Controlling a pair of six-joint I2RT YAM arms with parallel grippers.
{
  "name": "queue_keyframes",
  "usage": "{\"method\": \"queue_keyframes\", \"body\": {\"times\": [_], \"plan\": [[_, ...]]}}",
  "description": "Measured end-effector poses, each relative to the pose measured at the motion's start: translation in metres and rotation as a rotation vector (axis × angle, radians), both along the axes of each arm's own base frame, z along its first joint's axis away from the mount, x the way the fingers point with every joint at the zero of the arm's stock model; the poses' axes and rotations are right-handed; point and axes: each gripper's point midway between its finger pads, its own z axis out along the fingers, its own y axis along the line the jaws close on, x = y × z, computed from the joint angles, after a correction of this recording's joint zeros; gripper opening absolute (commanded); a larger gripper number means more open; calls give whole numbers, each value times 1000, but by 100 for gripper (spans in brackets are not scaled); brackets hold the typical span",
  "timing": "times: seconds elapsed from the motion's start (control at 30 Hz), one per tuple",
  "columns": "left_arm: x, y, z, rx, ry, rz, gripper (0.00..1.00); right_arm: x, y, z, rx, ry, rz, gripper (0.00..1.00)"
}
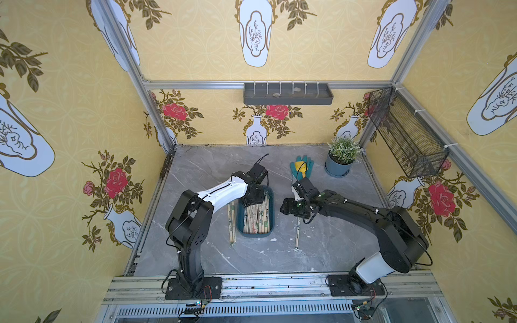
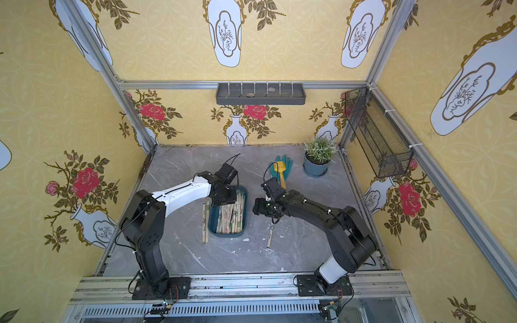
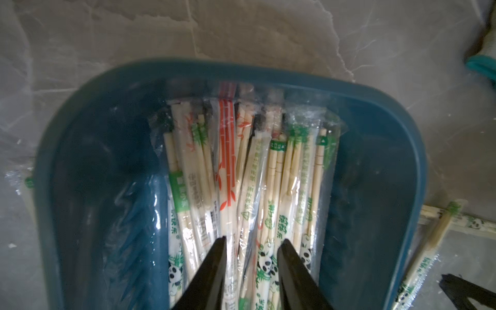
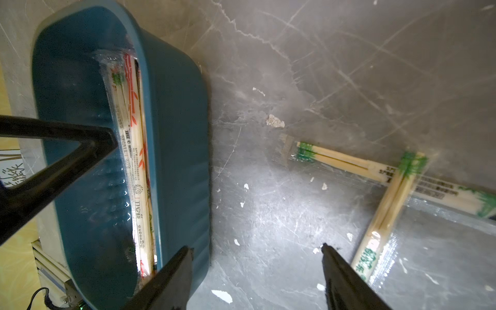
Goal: Take the paired disposable chopsticks out of the storage box
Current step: Pick up the paired disposable chopsticks from the storage box.
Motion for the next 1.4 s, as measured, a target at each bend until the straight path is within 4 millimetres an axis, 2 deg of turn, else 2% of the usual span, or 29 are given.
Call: {"method": "queue_keyframes", "body": {"times": [0.53,1.03,1.2,1.33,1.4], "plan": [[-2,4,-24,44,43,2,30,-1,-2,-2,-4,5,-3,77],[-5,6,-32,55,58,3,11,0,-4,-3,-5,6,-8,77],[-4,6,-22,42,41,2,10,1,-4,-3,-5,6,-9,77],[-3,5,-1,25,10,2,10,1,-4,-3,-6,7,-10,77],[-1,6,15,17,-22,-2,10,1,-4,-5,-8,11,-9,77]]}}
